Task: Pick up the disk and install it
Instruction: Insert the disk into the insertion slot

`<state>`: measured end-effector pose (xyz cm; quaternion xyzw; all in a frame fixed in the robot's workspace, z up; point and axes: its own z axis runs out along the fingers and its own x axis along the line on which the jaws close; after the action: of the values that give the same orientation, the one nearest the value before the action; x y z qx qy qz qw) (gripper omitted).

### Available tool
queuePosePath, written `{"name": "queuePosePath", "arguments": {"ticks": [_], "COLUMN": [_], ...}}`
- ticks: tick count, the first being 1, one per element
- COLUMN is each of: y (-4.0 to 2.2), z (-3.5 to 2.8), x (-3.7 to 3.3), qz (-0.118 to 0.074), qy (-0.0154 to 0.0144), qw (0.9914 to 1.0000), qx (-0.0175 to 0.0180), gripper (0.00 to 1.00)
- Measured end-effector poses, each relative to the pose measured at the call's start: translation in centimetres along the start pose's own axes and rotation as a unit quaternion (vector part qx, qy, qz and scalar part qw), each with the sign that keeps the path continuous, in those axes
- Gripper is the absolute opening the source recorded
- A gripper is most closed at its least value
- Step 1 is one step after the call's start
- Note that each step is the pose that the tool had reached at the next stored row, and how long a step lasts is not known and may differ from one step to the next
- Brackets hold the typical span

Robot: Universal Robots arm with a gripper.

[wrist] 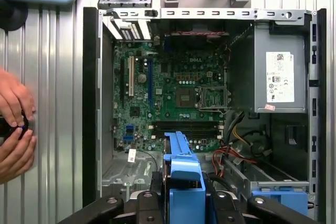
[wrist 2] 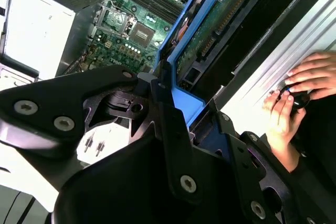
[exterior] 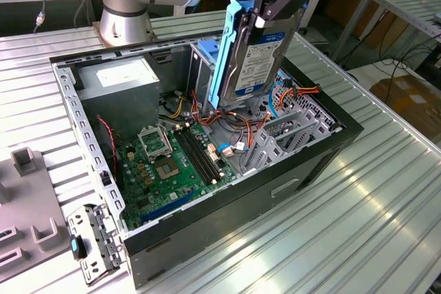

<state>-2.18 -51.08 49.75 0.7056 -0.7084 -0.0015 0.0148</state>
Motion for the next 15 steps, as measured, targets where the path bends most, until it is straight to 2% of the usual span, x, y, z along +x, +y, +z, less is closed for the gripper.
{"name": "queuePosePath", "arguments": {"ticks": [3, 7, 9, 11, 15], "y": [-0.26, -1.24, -1.92, -2.95, -3.02], "z": [0.17, 0.21, 0.22, 0.22, 0.23], "x": [1.17, 1.27, 1.27, 1.26, 1.26], "qz": [0.000, 0.000, 0.000, 0.000, 0.000], "qy": [0.0001, 0.0007, 0.0009, 0.0012, 0.0011], "qw": [1.00000, 1.00000, 1.00000, 1.00000, 1.00000], "qx": [0.0000, 0.0000, 0.0000, 0.0000, 0.0000], "gripper": [0.37, 0.37, 0.37, 0.37, 0.37]}}
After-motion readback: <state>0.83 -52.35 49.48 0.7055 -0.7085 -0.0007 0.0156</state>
